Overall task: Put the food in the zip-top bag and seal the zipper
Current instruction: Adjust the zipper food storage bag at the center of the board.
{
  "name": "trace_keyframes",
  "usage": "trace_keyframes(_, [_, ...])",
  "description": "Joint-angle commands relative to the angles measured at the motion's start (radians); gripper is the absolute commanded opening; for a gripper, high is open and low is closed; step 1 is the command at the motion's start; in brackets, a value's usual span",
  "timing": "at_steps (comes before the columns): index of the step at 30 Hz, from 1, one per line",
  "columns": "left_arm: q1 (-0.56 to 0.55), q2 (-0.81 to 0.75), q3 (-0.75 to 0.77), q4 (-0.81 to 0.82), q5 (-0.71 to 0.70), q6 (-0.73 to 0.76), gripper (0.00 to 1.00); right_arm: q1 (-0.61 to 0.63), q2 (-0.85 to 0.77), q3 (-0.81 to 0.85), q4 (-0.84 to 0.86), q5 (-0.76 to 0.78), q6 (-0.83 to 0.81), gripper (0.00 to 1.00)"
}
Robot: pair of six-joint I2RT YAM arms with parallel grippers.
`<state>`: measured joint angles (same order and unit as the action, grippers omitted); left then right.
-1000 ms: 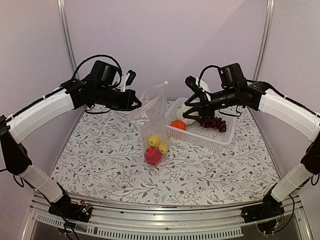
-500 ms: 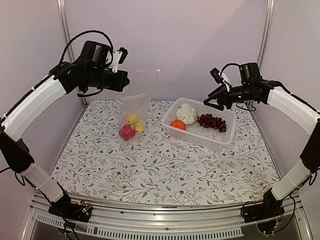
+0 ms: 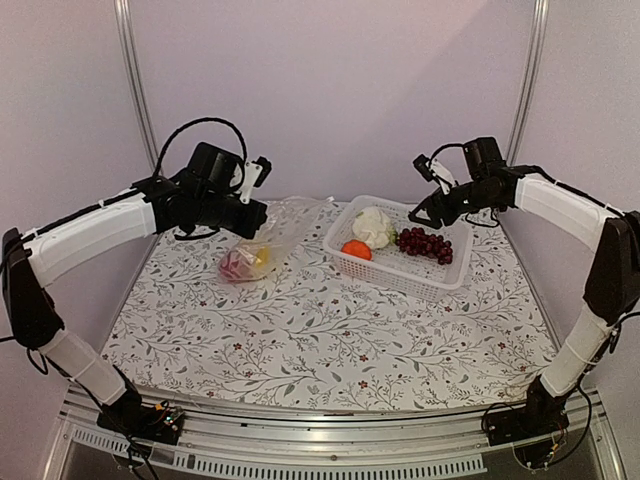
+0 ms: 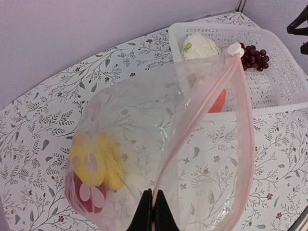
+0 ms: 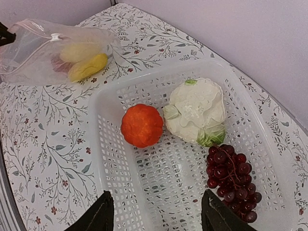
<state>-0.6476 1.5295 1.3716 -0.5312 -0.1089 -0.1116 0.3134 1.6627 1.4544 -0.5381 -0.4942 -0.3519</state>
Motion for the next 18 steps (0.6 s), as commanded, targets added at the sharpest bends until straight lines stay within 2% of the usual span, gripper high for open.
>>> trace_keyframes(1, [0.008, -0.095, -0.067, 0.139, 0.007, 0.011, 0.00, -0.003, 0.093, 0.084, -0.048, 0.050, -0.020, 0.59])
trace_keyframes(12, [0.018, -0.135, -0.133, 0.197, -0.003, 0.022, 0.00, 0.000, 0.384, 0.352, -0.099, -0.011, -0.010, 0.57])
trace_keyframes(18, [0.018, -0.117, -0.134, 0.197, 0.002, 0.023, 0.00, 0.001, 0.507, 0.474, -0.081, 0.087, 0.008, 0.63])
